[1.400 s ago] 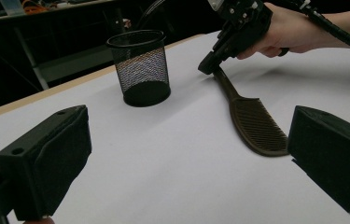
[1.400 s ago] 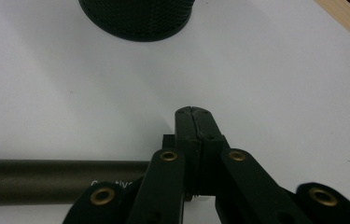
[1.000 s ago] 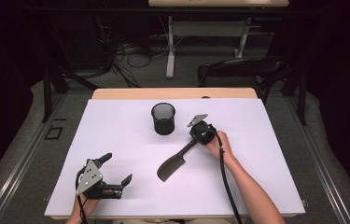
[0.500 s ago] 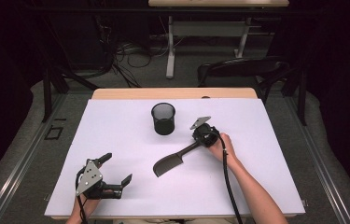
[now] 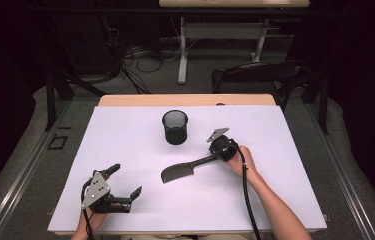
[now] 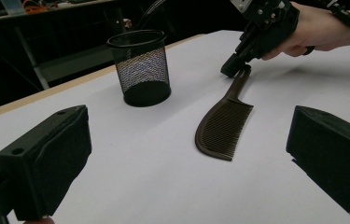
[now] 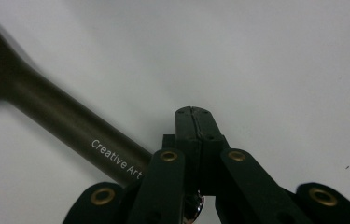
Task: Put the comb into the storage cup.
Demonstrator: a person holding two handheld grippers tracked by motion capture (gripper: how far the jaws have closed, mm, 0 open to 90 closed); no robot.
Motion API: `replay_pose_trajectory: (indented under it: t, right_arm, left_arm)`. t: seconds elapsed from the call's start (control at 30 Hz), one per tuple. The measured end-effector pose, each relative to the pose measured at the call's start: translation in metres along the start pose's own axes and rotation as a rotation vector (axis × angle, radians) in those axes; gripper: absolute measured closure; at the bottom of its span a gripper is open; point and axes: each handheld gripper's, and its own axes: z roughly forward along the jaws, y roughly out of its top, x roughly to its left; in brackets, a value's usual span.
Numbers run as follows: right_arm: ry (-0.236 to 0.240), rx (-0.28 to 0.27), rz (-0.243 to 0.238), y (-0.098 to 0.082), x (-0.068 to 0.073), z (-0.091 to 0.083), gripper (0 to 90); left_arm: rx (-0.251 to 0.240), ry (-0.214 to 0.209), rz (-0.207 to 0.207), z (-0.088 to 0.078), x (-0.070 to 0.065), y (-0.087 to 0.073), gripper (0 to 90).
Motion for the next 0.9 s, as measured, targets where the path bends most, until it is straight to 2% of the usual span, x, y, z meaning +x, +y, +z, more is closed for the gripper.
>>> replay_pose_trajectory:
  t: [0.4, 0.87, 0.9]
  right_arm:
    - [0.007, -0.006, 0.009, -0.011, 0.001, -0.008, 90.0]
    - [0.008, 0.005, -0.015, -0.016, 0.010, -0.018, 90.0]
    - [0.013, 0.019, -0.017, -0.016, 0.011, -0.019, 90.0]
  left_arm:
    - [-0.005, 0.005, 0.004, 0.000, 0.000, 0.000, 0.1]
    - [-0.004, 0.004, 0.006, 0.000, -0.001, 0.001, 0.1]
    - [-0.004, 0.004, 0.005, 0.000, -0.001, 0.001, 0.0]
